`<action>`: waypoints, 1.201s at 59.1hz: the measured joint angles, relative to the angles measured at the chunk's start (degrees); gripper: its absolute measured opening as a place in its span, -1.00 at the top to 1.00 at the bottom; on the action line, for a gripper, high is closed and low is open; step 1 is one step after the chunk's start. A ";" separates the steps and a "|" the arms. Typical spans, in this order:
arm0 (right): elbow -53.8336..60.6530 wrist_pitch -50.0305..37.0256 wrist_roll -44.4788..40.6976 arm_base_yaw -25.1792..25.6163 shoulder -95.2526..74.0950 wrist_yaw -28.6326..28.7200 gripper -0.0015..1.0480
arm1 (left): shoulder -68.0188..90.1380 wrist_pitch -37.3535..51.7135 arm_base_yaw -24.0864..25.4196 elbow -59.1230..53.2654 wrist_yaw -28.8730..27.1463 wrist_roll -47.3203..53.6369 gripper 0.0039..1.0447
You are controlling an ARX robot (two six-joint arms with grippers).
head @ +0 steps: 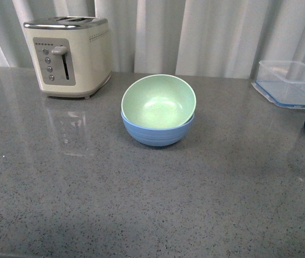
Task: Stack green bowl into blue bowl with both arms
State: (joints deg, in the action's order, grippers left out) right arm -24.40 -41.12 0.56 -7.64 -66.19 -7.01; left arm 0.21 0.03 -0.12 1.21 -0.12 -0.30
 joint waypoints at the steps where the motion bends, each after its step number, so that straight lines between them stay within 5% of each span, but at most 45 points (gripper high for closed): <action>1: 0.85 -0.28 -0.09 0.26 0.87 0.15 0.70 | 0.00 0.00 0.00 0.00 0.00 0.00 -0.87; 6: 4.87 -1.14 -0.48 1.49 4.26 0.92 0.98 | 0.00 0.00 0.00 0.00 0.00 0.00 -0.87; 30: 15.91 0.55 -0.39 7.54 16.70 6.56 0.98 | 0.00 0.00 0.00 0.00 0.02 0.00 -0.87; 71: 24.11 13.70 -0.39 7.54 38.56 6.91 0.98 | 0.00 0.00 0.00 0.00 0.07 0.02 -0.87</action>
State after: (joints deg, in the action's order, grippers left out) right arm -0.30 -27.42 0.16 -0.10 -27.64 -0.10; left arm 0.21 0.03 -0.12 1.21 -0.05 -0.27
